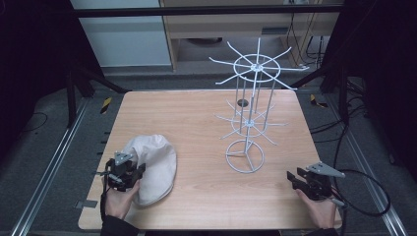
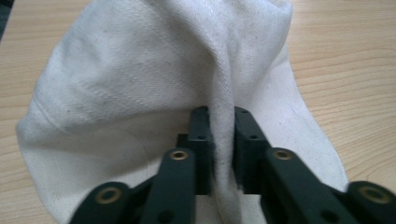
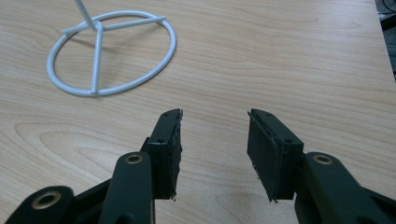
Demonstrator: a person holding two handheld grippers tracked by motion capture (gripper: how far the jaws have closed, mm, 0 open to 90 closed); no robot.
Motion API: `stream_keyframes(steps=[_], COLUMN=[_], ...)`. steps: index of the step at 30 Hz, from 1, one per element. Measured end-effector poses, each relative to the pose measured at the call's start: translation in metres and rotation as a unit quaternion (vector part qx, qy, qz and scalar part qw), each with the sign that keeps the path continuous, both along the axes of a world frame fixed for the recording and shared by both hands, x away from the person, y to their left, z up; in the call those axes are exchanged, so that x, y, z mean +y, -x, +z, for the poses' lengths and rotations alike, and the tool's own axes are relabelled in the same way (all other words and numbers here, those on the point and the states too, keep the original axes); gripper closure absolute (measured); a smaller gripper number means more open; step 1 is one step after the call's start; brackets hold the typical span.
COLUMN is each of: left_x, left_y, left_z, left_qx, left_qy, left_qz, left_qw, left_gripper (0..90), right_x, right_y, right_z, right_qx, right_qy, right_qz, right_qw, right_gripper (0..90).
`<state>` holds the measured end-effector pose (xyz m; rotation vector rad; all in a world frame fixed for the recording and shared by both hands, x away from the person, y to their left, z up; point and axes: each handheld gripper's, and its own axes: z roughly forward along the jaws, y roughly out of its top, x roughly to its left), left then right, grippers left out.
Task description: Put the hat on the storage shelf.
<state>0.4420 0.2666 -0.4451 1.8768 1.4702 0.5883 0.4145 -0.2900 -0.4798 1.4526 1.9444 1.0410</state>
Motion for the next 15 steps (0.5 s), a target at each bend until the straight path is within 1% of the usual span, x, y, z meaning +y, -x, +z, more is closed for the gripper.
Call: stream_keyframes(steps=[2,3,4,7,9,11,13,15], left_x=[0.001,0.001,0.002,0.003,0.005,0.005,0.004,0.004], left_y=[-0.001,-0.001,0.0,0.004,0.007,0.009,0.012,0.016], left_z=[0.0,0.0,0.003,0.01,0.015,0.019,0.024,0.03], left_qx=[0.001,0.0,-0.005,-0.019,-0.03,-0.04,-0.054,-0.068], left_qy=[0.001,0.003,0.002,0.003,0.009,0.011,0.01,0.015], left_qz=[-0.002,-0.004,-0.008,-0.014,-0.02,-0.025,-0.031,-0.038], left_qw=[1.0,1.0,0.9999,0.9997,0.9993,0.9988,0.998,0.9968], left_gripper=[85.7,85.7,87.1,87.6,87.7,87.8,87.8,87.8], right_x=[0.0,0.0,0.0,0.0,0.0,0.0,0.001,0.001], right_y=[0.0,0.0,0.0,0.0,0.0,0.0,0.0,0.0], right_z=[0.0,0.0,0.0,0.0,0.0,0.0,0.0,0.0], right_qx=[0.002,0.002,0.002,0.001,0.001,0.001,0.002,0.001], right_qy=[-0.003,-0.003,-0.002,-0.004,-0.003,-0.004,-0.003,-0.004], right_qz=[0.0,0.0,0.0,0.0,0.001,0.002,0.002,0.002], right_qw=[1.0,1.0,1.0,1.0,1.0,1.0,1.0,1.0], right_gripper=[54.6,54.6,54.6,54.6,54.6,54.6,54.6,54.7])
